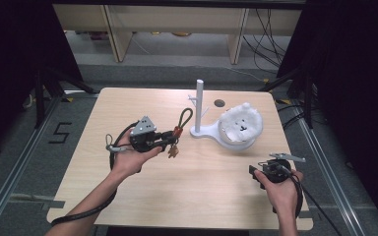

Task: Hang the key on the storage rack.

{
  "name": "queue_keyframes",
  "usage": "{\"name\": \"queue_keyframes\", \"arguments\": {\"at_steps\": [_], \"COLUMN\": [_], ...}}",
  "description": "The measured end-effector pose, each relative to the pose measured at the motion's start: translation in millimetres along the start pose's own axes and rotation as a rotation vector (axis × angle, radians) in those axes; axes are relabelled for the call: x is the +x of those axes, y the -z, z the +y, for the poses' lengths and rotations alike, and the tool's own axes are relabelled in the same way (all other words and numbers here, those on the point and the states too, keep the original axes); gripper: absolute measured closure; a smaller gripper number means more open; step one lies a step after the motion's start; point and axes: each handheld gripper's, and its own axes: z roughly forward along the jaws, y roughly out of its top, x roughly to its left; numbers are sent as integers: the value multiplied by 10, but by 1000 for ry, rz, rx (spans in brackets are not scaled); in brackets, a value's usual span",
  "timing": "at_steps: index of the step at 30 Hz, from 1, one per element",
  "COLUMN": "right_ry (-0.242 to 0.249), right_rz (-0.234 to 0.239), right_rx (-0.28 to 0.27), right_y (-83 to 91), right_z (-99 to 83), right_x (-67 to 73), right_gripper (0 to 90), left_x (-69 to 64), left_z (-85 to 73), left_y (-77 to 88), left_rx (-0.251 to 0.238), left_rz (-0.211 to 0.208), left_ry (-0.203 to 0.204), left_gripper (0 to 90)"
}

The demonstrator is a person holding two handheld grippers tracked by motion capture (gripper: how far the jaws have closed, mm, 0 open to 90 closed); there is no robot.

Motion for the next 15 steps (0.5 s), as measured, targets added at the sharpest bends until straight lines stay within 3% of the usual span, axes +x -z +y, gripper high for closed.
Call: {"name": "queue_keyframes", "arguments": {"at_steps": [4,5,15], "right_ry": [27,1,11], "right_rz": [-4,-3,-2], "right_rx": [-15,-16,-24], "right_y": [-16,-18,-22], "right_z": [0,5,2], "right_x": [-14,7,-8], "right_gripper": [439,439,439], "left_x": [29,43,106], "left_z": [42,50,105], "left_y": [-22,-37,-123], "left_rx": [1,-5,-7], "left_rz": [12,4,11], "left_ry": [0,3,23], "left_gripper": [754,754,753]}}
